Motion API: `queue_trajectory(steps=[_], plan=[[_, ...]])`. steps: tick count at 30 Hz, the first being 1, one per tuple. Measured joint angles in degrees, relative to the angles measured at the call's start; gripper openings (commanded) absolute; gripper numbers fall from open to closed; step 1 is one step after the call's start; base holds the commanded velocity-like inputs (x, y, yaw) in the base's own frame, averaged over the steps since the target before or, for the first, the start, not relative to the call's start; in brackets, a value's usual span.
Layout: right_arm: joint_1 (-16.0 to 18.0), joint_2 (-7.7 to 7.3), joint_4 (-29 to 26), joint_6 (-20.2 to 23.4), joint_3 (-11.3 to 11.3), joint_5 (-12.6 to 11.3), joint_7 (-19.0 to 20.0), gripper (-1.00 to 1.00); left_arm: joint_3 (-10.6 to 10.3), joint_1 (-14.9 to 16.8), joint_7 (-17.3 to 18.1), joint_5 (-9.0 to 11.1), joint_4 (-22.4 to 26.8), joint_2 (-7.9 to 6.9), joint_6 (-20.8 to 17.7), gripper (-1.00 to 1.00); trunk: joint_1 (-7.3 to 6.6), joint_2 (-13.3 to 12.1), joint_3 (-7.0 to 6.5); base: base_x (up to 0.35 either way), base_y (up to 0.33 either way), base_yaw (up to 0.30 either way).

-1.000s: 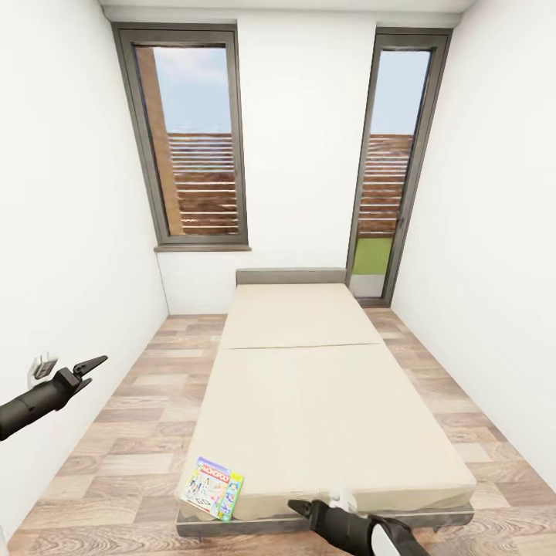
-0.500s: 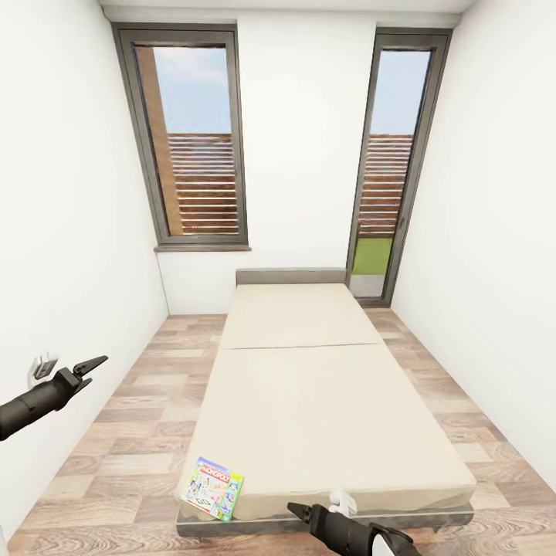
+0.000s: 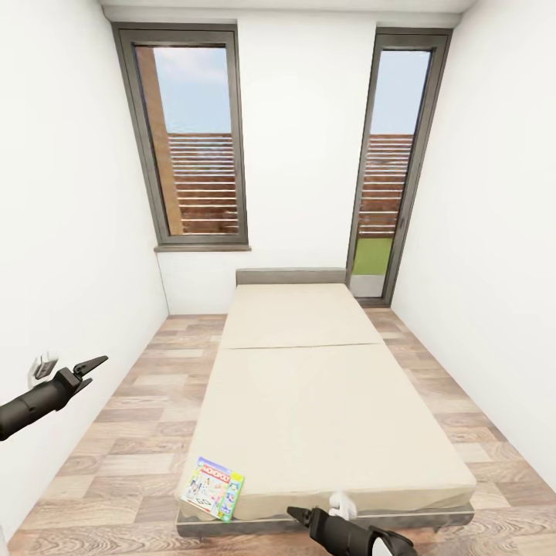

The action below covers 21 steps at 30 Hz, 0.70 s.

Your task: Put all the toys in the child's room - the three board games (two on the bed and one on the table), the two jigsaw puzzles on the table, and the tennis ball on the table - inside the toy box on the table in the child's room.

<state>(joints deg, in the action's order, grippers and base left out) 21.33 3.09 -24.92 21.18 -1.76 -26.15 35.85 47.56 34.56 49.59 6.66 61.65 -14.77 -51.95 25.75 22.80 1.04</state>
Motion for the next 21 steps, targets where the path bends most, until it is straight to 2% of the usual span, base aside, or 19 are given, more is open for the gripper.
queue_trajectory(steps=[12,21], plan=[[0.0,0.01,1.1,0.0,0.0,-0.1,0.0,1.00,0.0,0.0,0.0,-0.1,0.0,0.00,0.0,1.00,0.01,0.0,-0.02,-0.017,0.026,-0.006],[0.0,0.01,1.1,0.0,0.0,-0.1,-0.1,1.00,-0.5,0.0,0.0,-0.1,0.0,0.00,0.0,1.00,0.01,0.0,-0.20,-0.111,0.021,-0.120]])
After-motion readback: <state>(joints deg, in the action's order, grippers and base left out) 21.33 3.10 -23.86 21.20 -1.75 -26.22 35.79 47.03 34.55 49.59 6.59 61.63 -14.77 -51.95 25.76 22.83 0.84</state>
